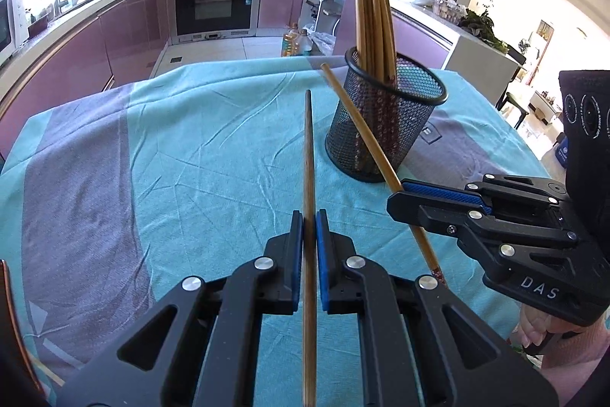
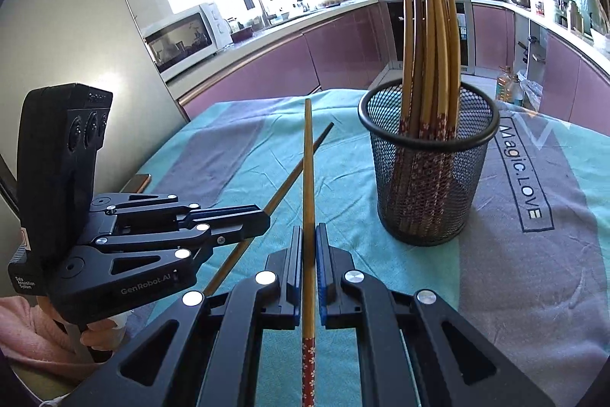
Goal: Organize utensils
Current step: 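Lift both chopsticks upright off the cloth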
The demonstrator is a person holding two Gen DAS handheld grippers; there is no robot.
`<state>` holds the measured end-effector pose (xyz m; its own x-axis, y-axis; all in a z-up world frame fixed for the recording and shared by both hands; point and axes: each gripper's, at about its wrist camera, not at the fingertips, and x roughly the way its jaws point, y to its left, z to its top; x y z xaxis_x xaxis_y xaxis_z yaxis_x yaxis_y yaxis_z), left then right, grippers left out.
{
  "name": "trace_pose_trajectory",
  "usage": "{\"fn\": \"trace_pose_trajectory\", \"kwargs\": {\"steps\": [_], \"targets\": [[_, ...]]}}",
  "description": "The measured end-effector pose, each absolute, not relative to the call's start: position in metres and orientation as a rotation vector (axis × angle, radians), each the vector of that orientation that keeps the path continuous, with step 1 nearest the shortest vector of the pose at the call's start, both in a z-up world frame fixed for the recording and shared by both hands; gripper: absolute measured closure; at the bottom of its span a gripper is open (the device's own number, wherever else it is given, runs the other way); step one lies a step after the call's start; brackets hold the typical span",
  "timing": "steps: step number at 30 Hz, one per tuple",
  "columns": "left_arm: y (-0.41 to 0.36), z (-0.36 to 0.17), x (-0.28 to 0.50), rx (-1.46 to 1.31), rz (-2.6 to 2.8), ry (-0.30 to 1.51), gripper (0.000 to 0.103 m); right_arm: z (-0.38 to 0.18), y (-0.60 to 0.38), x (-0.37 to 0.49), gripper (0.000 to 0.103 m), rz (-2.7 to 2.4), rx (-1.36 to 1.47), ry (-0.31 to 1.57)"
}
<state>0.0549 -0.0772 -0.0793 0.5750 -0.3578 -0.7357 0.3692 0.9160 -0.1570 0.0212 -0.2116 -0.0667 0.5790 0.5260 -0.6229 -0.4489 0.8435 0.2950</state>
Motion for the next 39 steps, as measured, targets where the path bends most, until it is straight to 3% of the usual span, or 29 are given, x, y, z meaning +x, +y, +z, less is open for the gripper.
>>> {"fn": "trace_pose_trajectory", "kwargs": {"steps": [39], "targets": [[-0.073, -0.035, 0.037, -0.044, -0.497, 0.771, 0.095, -0.038, -0.241, 0.009, 0.097, 0.551, 0.158, 0.659]]}}
